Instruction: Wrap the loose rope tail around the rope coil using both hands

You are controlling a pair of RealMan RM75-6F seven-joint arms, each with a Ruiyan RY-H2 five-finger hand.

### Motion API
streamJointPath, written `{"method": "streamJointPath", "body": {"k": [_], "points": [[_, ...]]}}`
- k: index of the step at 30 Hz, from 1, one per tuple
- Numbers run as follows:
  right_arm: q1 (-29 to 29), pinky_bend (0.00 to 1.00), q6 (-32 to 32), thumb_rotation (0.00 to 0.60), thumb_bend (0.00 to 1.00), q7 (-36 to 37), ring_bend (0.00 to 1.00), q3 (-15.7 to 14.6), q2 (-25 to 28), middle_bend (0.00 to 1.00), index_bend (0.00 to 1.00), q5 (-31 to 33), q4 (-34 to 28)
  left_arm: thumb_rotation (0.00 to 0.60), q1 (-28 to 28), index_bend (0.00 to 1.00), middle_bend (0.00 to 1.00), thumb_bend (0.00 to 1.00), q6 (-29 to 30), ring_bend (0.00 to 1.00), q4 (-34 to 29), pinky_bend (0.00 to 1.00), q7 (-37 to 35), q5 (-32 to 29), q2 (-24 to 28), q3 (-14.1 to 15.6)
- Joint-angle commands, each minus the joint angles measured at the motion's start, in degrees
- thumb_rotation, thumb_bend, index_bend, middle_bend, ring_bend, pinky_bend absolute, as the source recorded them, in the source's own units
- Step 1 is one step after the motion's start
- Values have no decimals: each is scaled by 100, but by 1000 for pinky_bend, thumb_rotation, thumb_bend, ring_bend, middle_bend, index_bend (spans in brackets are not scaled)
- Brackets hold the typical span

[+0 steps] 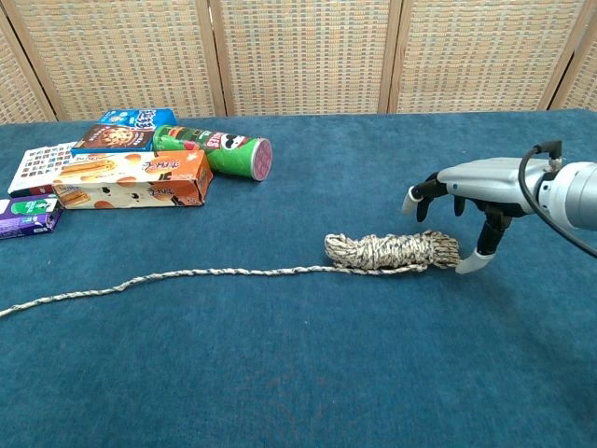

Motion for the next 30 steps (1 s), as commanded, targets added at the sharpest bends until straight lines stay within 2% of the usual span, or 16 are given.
{"method": "streamJointPath", "body": {"k": [1,9,15,18,22,26,30], "points": [[62,386,162,600,150,-374,103,-29,-271,283,226,464,62,600,-2,0,0,0,2,0,-2,0,2,2,-1,3],[203,418,224,600,169,-607,127,-3,-486,303,273,933,27,600,-14,0,0,0,1,0,-6,0,50,13,-20,24],[287,448,329,600,233,-681,169,-10,-698,352,382,1064,170,600,-20,0,0,0,3,0,-2,0,60,5,-29,28],[312,505,379,600,309,-690,221,-33,-806,410,455,1047,289,600,-18,0,0,0,10,0,-3,0,49,10,-26,33],[291,636,559,600,420,-596,309,-44,-951,510,533,887,450,600,-12,0,0,0,20,0,-7,0,30,10,-15,35],[253,704,626,600,435,-481,363,-82,-958,568,570,762,509,600,-8,0,0,0,16,0,0,0,17,6,-4,47],[187,712,720,600,441,-340,381,-99,-833,590,600,617,373,600,-20,0,0,14,-12,0,23,0,22,36,-13,72]]}}
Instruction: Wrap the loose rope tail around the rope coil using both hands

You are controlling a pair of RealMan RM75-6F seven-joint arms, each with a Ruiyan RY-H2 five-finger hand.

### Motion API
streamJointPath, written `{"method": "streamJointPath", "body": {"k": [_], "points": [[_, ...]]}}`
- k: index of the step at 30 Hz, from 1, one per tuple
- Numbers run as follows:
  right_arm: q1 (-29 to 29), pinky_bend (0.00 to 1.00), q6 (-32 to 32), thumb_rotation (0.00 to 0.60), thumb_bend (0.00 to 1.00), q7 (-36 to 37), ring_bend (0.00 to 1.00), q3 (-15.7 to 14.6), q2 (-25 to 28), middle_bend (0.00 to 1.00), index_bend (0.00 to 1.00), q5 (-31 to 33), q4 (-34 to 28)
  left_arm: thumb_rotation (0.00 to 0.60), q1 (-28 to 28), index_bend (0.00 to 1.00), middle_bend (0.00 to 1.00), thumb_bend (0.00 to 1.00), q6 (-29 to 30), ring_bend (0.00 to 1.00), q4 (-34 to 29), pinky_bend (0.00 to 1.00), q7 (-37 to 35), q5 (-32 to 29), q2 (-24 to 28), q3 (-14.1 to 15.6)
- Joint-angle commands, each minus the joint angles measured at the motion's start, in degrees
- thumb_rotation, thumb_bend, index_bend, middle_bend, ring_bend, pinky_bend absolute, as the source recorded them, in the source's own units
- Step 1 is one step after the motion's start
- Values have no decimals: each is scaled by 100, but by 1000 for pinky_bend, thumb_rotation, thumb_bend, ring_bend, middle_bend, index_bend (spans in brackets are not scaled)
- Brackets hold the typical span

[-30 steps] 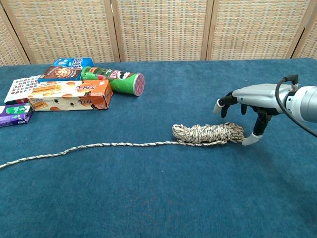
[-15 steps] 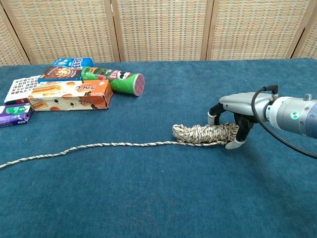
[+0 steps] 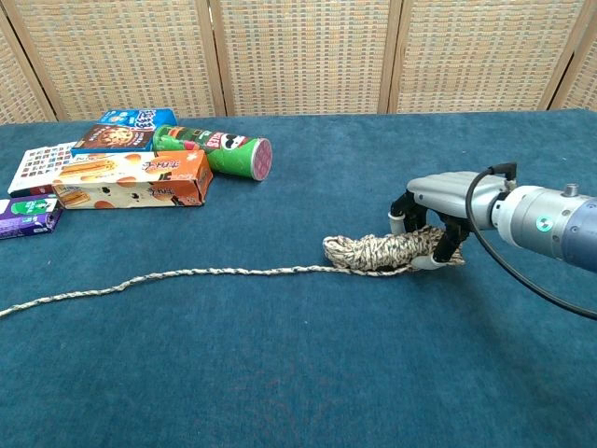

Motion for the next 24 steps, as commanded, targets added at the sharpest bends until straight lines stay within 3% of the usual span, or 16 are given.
{"method": "streamJointPath", "body": {"k": [1,5,14,19,24], "points": [[-70,712,108,600,445,117,385,-14,120,596,608,-126,-136,600,-19,0,0,24,-24,0,42,0,22,24,-25,15],[-190,713,247,600,448,304,389,-46,381,602,615,-317,-382,600,-128,12,0,62,-161,0,197,0,159,22,-169,13],[-445,713,565,600,452,549,390,-203,918,604,618,-784,-745,600,-646,219,0,92,-1070,0,653,0,450,-218,-659,17],[-540,716,611,600,453,664,391,-272,1102,605,619,-912,-886,600,-970,299,0,133,-1458,0,1039,0,577,-193,-1211,19],[-584,717,633,600,454,712,392,-320,1147,606,620,-1008,-951,600,-1276,357,0,156,-1648,0,1365,0,902,-381,-1846,-172]]}}
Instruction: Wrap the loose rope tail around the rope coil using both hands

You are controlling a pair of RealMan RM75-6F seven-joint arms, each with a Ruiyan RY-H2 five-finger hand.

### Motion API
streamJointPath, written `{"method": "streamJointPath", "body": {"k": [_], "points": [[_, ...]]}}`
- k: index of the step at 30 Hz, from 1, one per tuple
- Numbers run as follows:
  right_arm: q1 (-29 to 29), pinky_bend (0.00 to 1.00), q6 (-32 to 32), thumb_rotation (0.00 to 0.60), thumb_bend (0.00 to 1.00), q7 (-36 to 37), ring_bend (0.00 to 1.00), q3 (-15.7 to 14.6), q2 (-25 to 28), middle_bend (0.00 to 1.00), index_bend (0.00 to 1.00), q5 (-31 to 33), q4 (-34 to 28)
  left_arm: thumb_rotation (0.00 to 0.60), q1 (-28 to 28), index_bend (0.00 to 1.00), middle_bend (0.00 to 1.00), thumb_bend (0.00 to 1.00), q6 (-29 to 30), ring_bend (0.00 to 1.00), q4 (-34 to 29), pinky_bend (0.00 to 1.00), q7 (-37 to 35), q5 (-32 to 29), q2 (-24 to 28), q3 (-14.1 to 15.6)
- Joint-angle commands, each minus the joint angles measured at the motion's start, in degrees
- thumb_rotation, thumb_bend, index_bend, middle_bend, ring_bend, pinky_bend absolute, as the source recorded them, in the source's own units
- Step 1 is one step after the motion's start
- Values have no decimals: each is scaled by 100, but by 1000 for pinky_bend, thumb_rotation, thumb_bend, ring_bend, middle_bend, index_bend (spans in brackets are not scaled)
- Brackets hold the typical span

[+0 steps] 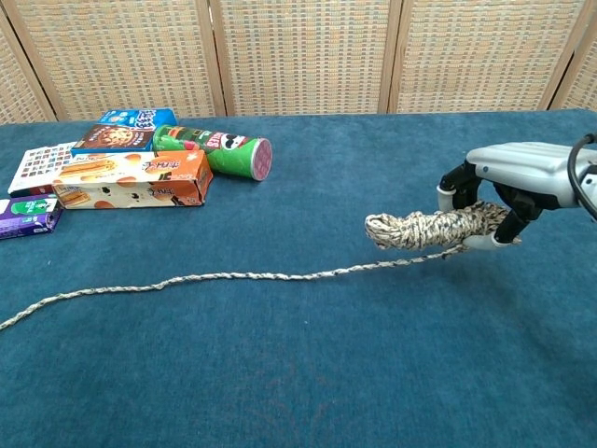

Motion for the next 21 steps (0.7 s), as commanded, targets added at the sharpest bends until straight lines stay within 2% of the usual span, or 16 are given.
{"method": "streamJointPath", "body": {"k": [1,6,12,21], "points": [[-19,717,18,600,454,24,392,-15,20,606,620,-47,-38,600,-316,366,0,159,-240,0,288,0,354,-238,-518,-186],[-33,717,-6,600,455,95,392,-13,42,606,621,-84,-79,600,-621,424,0,221,-432,0,489,0,786,-623,-983,-405],[-26,717,-44,600,455,84,393,-23,30,607,621,-115,-70,600,-885,467,0,225,-841,0,692,0,955,-1222,-1238,-589],[-12,717,-74,600,455,38,395,-3,-3,613,627,-111,-68,600,-1139,503,0,238,-1181,0,843,0,977,-1549,-1434,-560]]}}
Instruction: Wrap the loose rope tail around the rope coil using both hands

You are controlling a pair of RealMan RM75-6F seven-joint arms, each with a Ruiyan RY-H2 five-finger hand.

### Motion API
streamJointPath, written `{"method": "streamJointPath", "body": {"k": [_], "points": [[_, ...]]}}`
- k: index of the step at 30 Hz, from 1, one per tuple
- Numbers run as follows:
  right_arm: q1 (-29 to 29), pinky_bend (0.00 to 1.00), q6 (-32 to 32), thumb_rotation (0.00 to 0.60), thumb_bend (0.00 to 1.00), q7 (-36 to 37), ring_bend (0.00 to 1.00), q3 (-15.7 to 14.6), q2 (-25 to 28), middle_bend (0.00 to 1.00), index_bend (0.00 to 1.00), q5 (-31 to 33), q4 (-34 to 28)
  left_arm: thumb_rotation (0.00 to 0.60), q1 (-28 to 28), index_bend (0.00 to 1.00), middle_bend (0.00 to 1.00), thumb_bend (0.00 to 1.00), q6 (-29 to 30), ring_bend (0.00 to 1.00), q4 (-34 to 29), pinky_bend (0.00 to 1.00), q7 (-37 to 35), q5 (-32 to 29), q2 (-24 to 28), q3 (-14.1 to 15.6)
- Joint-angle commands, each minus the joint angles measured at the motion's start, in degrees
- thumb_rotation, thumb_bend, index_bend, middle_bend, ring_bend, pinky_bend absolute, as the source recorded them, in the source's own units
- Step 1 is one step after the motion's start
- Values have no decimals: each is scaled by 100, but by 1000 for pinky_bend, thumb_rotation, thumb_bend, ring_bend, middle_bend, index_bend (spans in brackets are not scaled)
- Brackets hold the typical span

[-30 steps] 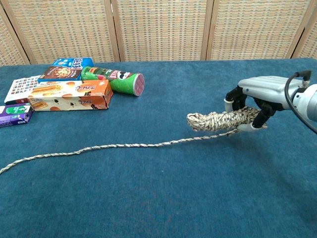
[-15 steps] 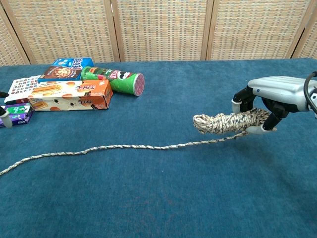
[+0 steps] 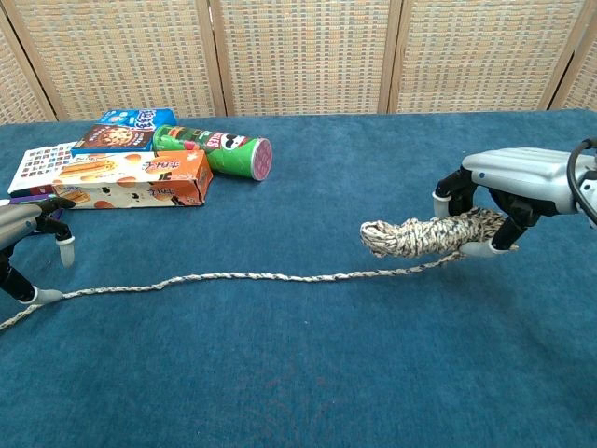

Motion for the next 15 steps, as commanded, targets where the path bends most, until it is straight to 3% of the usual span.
{"method": "streamJointPath", "body": {"k": [1,15], "points": [[8,717,1,600,455,-20,395,8,-11,614,628,-11,-7,600,-90,505,0,239,-147,0,69,0,-128,-57,-83,20],[2,717,16,600,461,-127,401,45,-30,621,634,41,-26,600,-396,520,0,297,-441,0,100,0,-138,-354,-120,113]]}}
